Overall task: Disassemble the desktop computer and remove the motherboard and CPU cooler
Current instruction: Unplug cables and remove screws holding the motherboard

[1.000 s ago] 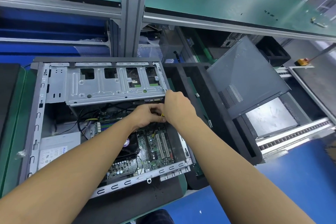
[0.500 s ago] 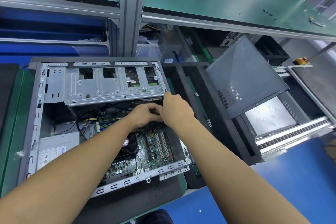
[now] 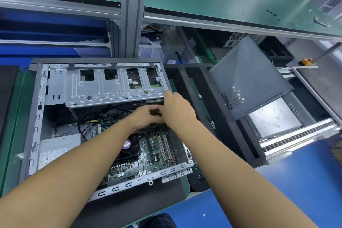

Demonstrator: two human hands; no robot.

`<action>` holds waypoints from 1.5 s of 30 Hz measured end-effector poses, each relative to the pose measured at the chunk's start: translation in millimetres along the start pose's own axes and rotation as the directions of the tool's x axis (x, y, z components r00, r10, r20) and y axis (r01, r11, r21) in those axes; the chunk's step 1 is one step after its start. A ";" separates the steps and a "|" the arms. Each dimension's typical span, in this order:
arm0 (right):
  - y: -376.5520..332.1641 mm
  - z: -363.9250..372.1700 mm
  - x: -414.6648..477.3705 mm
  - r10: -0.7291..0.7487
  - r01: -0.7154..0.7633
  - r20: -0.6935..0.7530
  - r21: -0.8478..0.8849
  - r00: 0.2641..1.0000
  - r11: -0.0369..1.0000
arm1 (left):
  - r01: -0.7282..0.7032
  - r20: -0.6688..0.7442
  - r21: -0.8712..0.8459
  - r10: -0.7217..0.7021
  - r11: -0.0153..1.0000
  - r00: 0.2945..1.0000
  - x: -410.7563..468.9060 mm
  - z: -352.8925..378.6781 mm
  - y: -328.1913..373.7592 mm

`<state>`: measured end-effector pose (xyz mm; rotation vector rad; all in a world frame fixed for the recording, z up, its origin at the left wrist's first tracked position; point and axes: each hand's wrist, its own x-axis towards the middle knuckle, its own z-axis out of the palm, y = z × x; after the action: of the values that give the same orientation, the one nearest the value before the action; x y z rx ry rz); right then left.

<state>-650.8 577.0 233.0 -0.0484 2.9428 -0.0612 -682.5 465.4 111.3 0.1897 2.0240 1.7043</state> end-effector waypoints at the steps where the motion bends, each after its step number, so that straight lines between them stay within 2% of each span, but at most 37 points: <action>1: -0.2 -1.4 -0.1 -0.014 0.014 0.015 0.017 1.000 1.000 | 0.014 0.005 0.003 -0.014 1.000 1.000 -0.8 -0.8 -0.4; 7: 0.8 -2.4 0.3 -0.037 0.032 0.066 0.084 0.997 0.996 | 0.046 -0.073 -0.021 -0.048 0.999 0.996 2.7 3.3 -3.2; 12: 0.3 2.1 1.1 0.046 -0.046 0.002 0.011 0.999 0.999 | -0.006 -0.016 -0.027 0.005 1.000 1.000 1.7 3.4 -1.3; 16: -1.7 1.7 0.3 -0.016 0.016 0.039 0.015 0.999 1.000 | 0.028 0.008 -0.004 -0.028 1.000 1.000 3.4 -2.4 -6.4; 21: 0.1 -2.3 1.7 -0.052 0.047 0.118 0.049 0.992 0.998 | 0.027 -0.053 -0.037 -0.029 0.999 0.998 5.2 1.9 -6.2; 28: 0.0 1.6 1.0 0.048 -0.049 0.020 0.042 0.999 0.998 | 0.007 -0.016 -0.027 -0.007 1.000 1.000 6.9 2.9 -7.0; 32: -3.1 0.7 1.9 0.002 -0.006 0.064 0.063 0.998 0.998 | 0.044 0.007 -0.005 -0.043 0.999 0.999 7.0 -3.5 -10.6; 38: 2.9 -7.6 6.4 -0.030 0.014 0.151 0.110 0.988 0.994 | 0.054 -0.006 -0.092 -0.055 0.994 0.998 5.2 3.0 -7.8; 40: 4.9 -8.1 7.6 -0.013 -0.005 0.129 0.138 0.992 0.990 | 0.049 -0.029 -0.071 -0.051 0.996 0.998 6.0 4.7 -7.0; 45: 8.4 -5.0 12.2 0.056 -0.060 0.055 0.077 0.997 0.995 | 0.053 -0.033 -0.089 -0.056 0.995 0.998 7.4 3.7 -6.9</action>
<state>-664.0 585.1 235.2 0.0465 2.8839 -0.1644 -685.9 470.2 102.3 0.0737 1.9560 1.7705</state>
